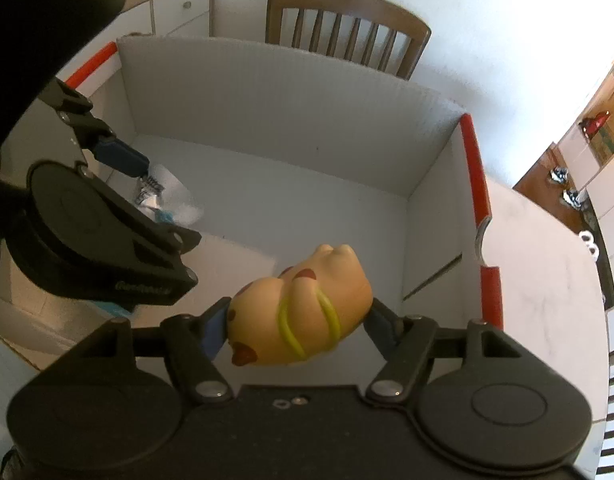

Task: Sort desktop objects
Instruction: 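Open the left tool to drop the pouch while right tool releases the cat toy into the box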

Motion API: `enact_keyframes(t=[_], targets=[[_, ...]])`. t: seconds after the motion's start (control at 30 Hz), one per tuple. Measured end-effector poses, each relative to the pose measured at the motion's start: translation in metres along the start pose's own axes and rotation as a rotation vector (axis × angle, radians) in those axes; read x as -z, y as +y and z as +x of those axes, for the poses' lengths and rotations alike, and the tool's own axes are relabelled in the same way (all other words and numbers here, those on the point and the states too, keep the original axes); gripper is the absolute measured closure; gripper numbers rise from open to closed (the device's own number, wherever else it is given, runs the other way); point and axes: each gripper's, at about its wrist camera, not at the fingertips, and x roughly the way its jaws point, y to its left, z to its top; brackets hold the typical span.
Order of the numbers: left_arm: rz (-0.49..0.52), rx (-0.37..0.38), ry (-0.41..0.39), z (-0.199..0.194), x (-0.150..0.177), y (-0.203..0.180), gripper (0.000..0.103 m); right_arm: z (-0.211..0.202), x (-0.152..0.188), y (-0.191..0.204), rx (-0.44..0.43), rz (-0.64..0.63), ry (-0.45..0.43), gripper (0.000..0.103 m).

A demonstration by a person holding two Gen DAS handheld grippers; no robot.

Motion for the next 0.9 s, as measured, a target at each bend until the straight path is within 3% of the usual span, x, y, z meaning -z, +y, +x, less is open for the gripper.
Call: enact_keyframes(t=[0.1,0.27,0.5,0.9], targets=[[0.002,-0.005,0.0,0.0,0.001,-0.001,0.038,0.001,-0.001,-0.003,-0.014,0.015,0.006,0.031],[-0.021,-0.002,-0.014,-0.009,0.002,0.001,0.028,-0.004,0.0,-0.005,-0.014,0.014,-0.002,0.028],[-0.047,-0.005,-0.048,-0.031,-0.003,0.005,0.028,-0.009,-0.011,-0.008,-0.019,0.013,-0.024,0.028],[-0.066,-0.061,-0.1,-0.097,0.01,-0.001,0.028,-0.061,-0.003,-0.014,-0.025,0.004,-0.104,0.028]])
